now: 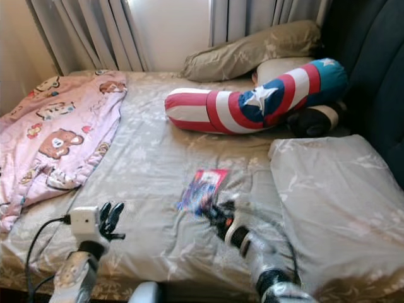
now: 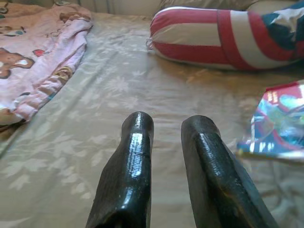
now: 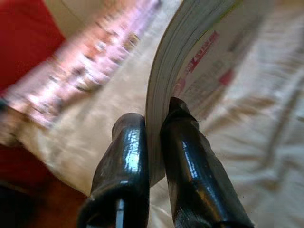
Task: Clean up the room
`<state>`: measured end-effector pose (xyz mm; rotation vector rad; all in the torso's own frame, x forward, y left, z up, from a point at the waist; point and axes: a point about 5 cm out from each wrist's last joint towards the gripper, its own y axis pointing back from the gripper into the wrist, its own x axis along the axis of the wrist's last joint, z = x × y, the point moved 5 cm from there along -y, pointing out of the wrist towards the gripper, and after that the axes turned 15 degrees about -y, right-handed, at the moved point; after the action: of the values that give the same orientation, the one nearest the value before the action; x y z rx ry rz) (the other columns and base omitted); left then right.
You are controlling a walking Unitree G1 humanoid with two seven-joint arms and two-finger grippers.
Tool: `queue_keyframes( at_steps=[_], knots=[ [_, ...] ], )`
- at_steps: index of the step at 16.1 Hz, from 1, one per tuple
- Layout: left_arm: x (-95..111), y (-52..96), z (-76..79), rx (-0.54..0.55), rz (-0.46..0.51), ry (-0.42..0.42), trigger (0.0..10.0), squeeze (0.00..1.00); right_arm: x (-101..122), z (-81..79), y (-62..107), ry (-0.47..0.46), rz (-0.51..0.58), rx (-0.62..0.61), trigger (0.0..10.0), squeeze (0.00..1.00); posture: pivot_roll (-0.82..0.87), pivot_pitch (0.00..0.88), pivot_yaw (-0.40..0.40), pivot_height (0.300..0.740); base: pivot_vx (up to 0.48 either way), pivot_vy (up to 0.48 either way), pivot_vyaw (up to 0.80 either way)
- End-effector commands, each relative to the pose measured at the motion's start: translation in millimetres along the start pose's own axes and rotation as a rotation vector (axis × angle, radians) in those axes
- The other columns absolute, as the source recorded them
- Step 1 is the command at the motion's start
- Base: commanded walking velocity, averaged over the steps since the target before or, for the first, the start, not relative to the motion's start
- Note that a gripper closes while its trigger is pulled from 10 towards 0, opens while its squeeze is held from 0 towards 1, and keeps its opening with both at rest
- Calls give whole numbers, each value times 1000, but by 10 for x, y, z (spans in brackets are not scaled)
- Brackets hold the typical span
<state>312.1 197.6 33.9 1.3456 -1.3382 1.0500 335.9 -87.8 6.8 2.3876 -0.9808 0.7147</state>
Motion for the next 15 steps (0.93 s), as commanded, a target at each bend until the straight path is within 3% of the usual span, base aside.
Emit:
queue_keyframes(
  at_steps=[1,3,6,10,11,15],
  knots=[
    [12,-1,2,-18,-3,-15,10000,0,115,-123,-53,0,17,69,10000,0,84,0,59,649,0,0,0],
    [34,-18,3,-33,-2,-27,10000,0,-57,-7,55,-7,-82,51,10000,0,84,0,72,649,0,0,0],
    [41,-10,28,-61,-5,-41,10000,0,-285,79,217,-147,-144,79,10000,0,93,0,81,649,0,0,0],
    [-9,119,-1,-76,-26,-60,10000,0,-681,752,627,89,-328,-408,10000,0,116,0,107,649,0,0,0],
    [-14,143,7,-79,-30,-59,10000,0,-628,817,662,69,-290,-466,10000,0,121,0,110,649,0,0,0],
    [-52,270,19,-85,-55,-61,10000,0,-465,935,686,173,-249,-608,10000,0,133,0,111,649,0,0,0]
  ],
)
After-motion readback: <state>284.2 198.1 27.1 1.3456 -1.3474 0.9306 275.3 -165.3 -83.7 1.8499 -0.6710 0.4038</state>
